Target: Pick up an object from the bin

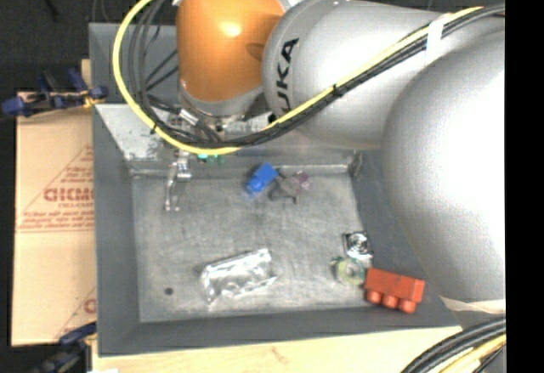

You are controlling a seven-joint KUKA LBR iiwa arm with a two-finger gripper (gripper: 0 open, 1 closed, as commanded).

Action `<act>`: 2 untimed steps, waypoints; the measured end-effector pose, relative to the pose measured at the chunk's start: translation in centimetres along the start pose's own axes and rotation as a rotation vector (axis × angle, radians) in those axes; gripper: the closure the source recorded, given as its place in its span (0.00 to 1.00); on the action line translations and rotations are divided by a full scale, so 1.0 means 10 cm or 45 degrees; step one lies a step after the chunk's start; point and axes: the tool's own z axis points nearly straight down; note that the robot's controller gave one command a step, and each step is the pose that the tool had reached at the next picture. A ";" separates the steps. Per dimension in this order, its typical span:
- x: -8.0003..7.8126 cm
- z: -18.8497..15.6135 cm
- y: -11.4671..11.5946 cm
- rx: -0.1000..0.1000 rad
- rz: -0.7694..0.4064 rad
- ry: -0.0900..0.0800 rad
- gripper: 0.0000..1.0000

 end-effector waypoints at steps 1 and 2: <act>-0.07 0.70 -0.66 0.006 -0.147 -0.002 0.00; 0.50 0.47 -1.35 0.005 -0.371 -0.007 0.00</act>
Offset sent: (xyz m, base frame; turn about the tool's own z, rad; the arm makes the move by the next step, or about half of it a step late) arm 0.0063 -0.0603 -0.0664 -0.1209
